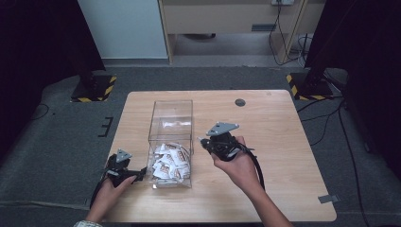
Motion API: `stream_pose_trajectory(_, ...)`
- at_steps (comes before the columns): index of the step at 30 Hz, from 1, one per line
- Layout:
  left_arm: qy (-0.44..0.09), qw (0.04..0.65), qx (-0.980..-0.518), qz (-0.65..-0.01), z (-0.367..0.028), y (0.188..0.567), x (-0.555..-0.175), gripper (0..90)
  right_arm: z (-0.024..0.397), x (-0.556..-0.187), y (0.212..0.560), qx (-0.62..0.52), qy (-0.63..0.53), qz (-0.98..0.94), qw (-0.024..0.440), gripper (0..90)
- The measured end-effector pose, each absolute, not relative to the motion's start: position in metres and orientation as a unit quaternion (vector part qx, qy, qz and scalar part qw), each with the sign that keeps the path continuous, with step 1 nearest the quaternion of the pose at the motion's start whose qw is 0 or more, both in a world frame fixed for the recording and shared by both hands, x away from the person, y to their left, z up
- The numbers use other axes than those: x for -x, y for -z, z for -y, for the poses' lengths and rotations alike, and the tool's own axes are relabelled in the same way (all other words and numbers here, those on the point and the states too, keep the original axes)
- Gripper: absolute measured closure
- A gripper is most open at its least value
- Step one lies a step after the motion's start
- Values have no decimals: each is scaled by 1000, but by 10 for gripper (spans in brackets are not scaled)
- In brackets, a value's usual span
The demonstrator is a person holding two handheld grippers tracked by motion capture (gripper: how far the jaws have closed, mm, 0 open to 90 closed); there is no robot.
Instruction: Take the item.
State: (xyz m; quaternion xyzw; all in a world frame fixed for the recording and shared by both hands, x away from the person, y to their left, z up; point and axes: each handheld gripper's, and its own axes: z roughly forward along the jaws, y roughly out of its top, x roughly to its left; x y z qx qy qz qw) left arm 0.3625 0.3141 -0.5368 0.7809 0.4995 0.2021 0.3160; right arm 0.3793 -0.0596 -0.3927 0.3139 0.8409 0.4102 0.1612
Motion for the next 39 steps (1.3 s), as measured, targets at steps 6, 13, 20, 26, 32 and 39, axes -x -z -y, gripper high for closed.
stream_pose_trajectory(6,-202,316,-781,-499,-314,537,-362,0,71,-383,395,-323,-409,-837,166,887)
stream_pose_trajectory(13,-202,316,-781,-499,-314,537,-362,0,84,-390,400,-339,-406,-832,169,887)
stream_pose_trajectory(20,-202,316,-781,-499,-314,537,-362,0,98,-395,405,-351,-400,-829,174,886)
stream_pose_trajectory(26,-202,316,-781,-499,-314,537,-362,0,114,-398,411,-367,-395,-823,177,886)
stream_pose_trajectory(32,-202,316,-781,-499,-314,537,-362,0,128,-399,416,-378,-392,-819,181,886)
stream_pose_trajectory(39,-202,316,-781,-500,-314,537,-362,0,136,-403,418,-388,-390,-814,185,886)
